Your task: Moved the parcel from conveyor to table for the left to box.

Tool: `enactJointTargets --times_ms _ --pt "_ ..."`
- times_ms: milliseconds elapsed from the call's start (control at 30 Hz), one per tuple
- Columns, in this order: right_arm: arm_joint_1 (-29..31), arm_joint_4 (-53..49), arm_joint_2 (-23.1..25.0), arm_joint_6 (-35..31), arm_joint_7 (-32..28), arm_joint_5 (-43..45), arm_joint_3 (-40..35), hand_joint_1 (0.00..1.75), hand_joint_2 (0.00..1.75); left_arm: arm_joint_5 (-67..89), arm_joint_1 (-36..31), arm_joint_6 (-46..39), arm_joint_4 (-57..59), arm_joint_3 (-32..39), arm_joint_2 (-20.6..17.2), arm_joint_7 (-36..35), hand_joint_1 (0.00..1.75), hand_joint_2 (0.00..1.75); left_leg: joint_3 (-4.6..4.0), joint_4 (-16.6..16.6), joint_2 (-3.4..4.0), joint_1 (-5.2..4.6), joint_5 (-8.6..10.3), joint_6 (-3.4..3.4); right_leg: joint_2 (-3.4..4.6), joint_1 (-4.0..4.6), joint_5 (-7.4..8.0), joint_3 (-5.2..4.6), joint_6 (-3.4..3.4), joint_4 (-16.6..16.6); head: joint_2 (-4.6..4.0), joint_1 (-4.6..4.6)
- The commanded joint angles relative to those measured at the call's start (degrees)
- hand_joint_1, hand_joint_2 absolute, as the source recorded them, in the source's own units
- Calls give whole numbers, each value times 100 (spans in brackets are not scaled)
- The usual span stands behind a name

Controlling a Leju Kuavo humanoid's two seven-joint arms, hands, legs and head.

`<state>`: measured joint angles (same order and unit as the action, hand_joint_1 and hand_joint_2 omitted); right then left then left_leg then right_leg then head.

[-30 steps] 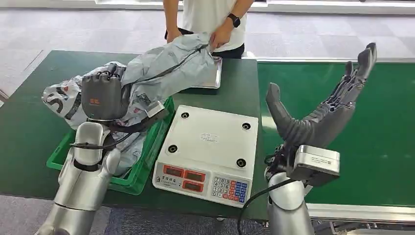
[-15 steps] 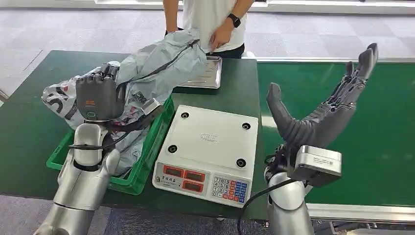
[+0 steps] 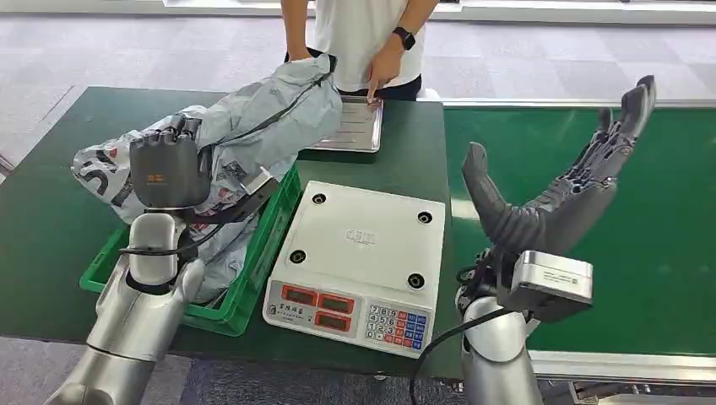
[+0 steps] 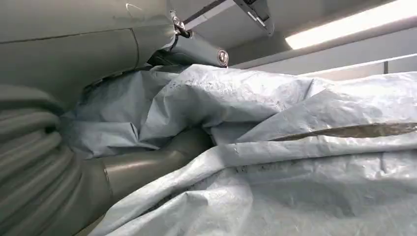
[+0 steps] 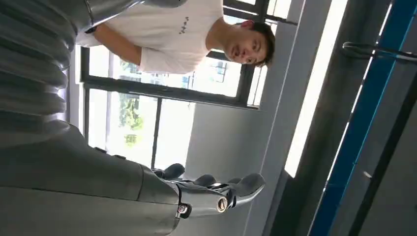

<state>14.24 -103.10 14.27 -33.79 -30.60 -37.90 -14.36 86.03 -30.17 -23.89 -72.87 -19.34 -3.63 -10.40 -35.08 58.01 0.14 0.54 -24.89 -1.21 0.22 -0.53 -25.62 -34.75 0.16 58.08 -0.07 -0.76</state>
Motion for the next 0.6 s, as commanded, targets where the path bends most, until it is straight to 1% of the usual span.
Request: enactJointTargets --times_ms 33,133,167,200,367,433,467,567,600 --pt "106 85 -74 20 12 -3 113 0 175 397 -409 33 644 -313 -73 -27 175 175 6 -1 -10 2 0 2 -11 3 -2 10 -1 -3 0 0" --pt "89 61 -80 28 15 -11 118 0 175 397 -415 52 663 -307 -62 -26 175 175 19 -12 -16 2 2 6 -17 4 -2 26 -1 -15 0 0" --pt "79 41 -81 38 19 -17 125 0 175 397 -411 66 671 -304 -53 -33 175 175 4 -1 -9 2 0 2 -10 3 -2 7 -1 -2 0 0" --pt "79 41 -81 38 19 -17 125 0 175 397 -411 66 671 -304 -53 -33 175 175 12 -6 -14 3 0 5 -16 4 -4 17 -1 -8 0 0" --pt "82 33 -69 65 29 -33 144 0 175 397 -405 69 679 -326 -59 -74 175 175 4 -2 -10 1 0 3 -10 2 -3 6 0 -3 0 0" --pt "92 30 -60 80 31 -43 151 0 175 397 -420 73 684 -341 -67 -108 175 175 20 -12 -17 3 1 6 -18 5 -4 26 0 -16 0 0" --pt "94 29 -58 81 32 -44 153 0 175 397 -423 70 683 -342 -67 -112 175 175 5 -2 -10 2 0 3 -11 3 -3 8 0 -4 0 0" --pt "99 17 -40 97 36 -59 164 0 175 397 -444 60 684 -376 -98 -171 175 175 3 0 -9 2 0 2 -9 3 -2 5 0 -3 0 0" --pt "94 11 -33 104 40 -65 167 0 175 397 -437 59 676 -392 -113 -215 175 175 22 -14 -17 4 2 6 -18 6 -2 29 -1 -19 0 0"
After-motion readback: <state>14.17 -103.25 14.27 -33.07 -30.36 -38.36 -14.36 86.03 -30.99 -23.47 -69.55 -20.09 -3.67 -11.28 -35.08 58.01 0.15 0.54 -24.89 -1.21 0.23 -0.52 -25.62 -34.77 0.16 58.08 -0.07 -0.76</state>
